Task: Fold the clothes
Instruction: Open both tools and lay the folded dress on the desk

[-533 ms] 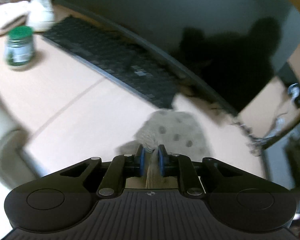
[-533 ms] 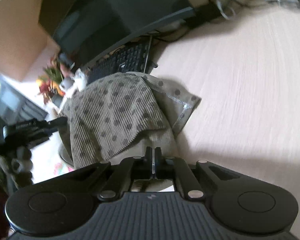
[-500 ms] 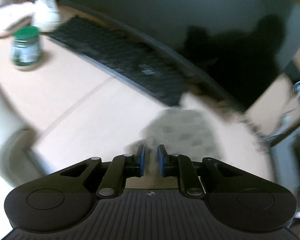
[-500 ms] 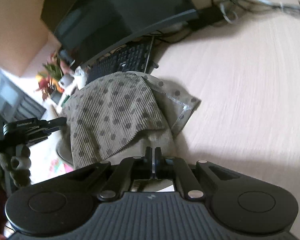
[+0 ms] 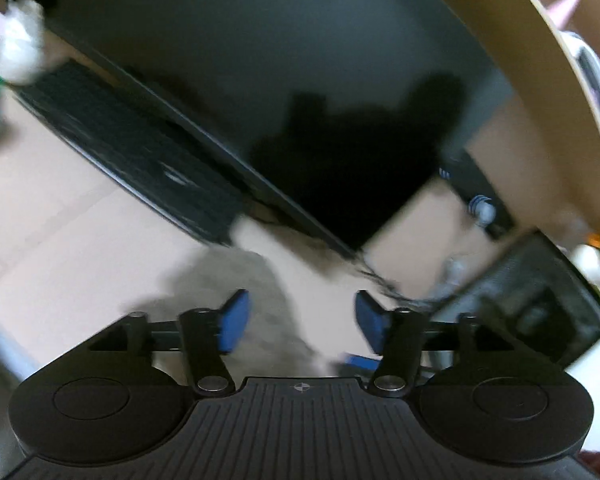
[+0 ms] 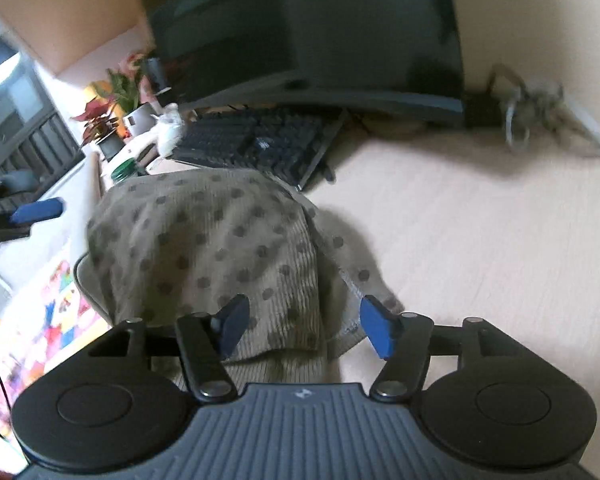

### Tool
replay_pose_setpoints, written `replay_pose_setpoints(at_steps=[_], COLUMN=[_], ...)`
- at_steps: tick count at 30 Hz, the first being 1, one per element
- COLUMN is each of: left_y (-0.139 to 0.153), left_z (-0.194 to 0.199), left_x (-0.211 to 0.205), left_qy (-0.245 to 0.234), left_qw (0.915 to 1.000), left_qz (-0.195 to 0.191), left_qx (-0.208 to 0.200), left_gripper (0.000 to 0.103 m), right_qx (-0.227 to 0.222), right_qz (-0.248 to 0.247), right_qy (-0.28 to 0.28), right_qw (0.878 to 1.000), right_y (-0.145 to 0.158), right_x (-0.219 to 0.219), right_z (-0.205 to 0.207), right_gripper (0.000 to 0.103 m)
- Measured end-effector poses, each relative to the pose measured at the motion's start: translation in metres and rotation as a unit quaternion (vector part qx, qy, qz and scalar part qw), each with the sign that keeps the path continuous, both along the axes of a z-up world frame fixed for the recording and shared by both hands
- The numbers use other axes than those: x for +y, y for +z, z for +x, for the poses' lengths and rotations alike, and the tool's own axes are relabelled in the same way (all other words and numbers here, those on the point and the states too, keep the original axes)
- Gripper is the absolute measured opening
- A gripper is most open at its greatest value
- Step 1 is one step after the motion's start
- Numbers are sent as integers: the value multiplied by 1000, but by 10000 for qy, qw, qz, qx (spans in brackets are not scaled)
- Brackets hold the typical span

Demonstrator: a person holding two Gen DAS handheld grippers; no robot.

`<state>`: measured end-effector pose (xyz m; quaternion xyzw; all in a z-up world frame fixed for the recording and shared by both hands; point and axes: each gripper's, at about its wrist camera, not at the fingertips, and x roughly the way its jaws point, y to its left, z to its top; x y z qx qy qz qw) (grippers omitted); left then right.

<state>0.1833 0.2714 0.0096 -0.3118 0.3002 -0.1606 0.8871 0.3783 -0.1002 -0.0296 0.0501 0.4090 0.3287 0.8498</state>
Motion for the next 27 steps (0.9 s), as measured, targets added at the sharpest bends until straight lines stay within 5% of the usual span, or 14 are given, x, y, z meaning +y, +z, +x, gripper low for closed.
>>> replay_pose_setpoints(at_steps=[3,7,10,14,18,23,27], left_y=[-16,-40,-50,-45,-56,-90,-97], left_z=[16,26,33,46,68,81,88], left_x=[-50,-117,-125,-83,-24,16,23], left_qy=[-521,-1287,-1128,-432,78,315,418], left_qw=[9944,9569,9354,9589,9817,9858,9849], left_qz=[842,2581,3330,2762,1646,888,1013], left_qx=[380,352,381,488,954,1392,1343], left_gripper=[72,77,77,81,82,90,92], right_qx=[-269,-627,-443,-196,-421,-577,-709], right_qz=[-345,-803,-625,-42,447,186,-630], right_qy=[23,54,-47,-184,289,890,1085], right_qw=[9990,9948,9970,9996,9977,9942,9896], right_y=[-3,-7,-8,-2,20,27,5], right_x=[1,1,-9,-13,26,105,149], right_z=[1,2,7,14,20,46,63], right_gripper=[61,51,51,51,51,51,53])
